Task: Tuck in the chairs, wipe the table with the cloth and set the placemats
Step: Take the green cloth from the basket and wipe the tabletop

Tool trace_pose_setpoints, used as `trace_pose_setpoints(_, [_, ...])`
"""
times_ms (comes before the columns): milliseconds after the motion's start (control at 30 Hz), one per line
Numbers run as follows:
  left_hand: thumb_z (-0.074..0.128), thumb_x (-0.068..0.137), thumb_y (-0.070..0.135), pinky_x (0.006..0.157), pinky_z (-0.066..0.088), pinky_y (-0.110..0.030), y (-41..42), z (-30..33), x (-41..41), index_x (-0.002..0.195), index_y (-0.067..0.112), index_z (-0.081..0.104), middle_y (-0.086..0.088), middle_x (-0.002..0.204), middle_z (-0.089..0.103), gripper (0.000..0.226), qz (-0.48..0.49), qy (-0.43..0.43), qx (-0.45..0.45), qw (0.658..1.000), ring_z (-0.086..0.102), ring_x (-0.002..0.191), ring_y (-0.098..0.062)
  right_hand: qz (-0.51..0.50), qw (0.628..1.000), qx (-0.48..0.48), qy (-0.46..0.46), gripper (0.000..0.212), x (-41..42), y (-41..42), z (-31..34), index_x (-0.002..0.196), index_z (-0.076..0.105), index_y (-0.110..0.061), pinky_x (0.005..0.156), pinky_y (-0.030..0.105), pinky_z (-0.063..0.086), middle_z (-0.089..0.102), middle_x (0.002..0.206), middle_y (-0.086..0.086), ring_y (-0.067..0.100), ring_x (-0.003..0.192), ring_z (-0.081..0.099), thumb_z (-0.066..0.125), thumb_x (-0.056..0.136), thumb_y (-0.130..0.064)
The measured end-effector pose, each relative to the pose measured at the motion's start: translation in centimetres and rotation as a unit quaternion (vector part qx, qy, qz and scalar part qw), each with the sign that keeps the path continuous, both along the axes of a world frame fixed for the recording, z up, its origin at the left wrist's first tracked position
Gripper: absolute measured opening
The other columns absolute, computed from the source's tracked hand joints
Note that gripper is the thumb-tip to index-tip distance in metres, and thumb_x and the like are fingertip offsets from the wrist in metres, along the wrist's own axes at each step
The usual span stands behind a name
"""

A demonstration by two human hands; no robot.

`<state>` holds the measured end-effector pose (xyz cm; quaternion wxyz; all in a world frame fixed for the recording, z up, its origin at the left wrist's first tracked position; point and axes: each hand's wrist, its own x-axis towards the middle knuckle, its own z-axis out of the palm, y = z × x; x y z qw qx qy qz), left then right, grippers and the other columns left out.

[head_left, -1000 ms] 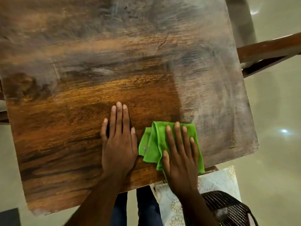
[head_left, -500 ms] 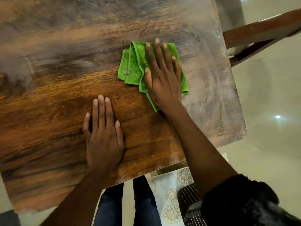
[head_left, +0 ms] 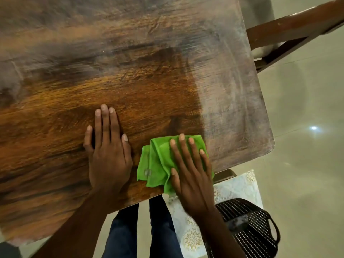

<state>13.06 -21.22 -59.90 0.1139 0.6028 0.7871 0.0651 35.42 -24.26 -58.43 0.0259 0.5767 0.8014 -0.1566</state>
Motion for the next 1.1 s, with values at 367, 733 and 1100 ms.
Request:
trace_pose_setpoints(367, [0.022,0.112,0.031,0.134,0.012,-0.05,0.0,-0.2,-0.3,0.172,0.011,0.006,-0.006,0.181,0.003,0.065,-0.006,0.002,0.011,1.0,0.0,0.167,-0.018,-0.041,0.992,0.12,-0.014,0.072,-4.3,22.4,-1.7,0.169,0.02,-0.028,0.131,0.045,0.015,0.014,0.178,0.002,0.022,0.165,0.01,0.027,0.108,-0.065])
trace_pose_setpoints(733, [0.022,0.112,0.032,0.134,0.012,-0.051,-0.3,-0.2,0.1,0.171,0.01,0.012,-0.007,0.18,0.008,0.064,-0.007,-0.022,0.038,0.999,0.004,0.167,-0.019,-0.067,0.996,0.049,-0.033,0.069,4.6,4.0,-0.1,0.17,0.012,-0.026,0.13,0.05,0.021,0.001,0.179,-0.001,0.019,0.166,-0.001,0.035,0.111,-0.052])
trace_pose_setpoints(1100, [0.021,0.111,0.032,0.134,0.01,-0.052,-0.4,-0.3,0.4,0.171,0.008,0.008,-0.01,0.18,0.004,0.066,-0.016,-0.006,0.034,0.999,0.001,0.167,-0.02,-0.052,0.989,0.136,-0.002,0.066,0.7,22.0,-1.7,0.169,0.022,-0.027,0.13,0.044,0.018,0.016,0.178,0.001,0.021,0.165,0.011,0.03,0.11,-0.056])
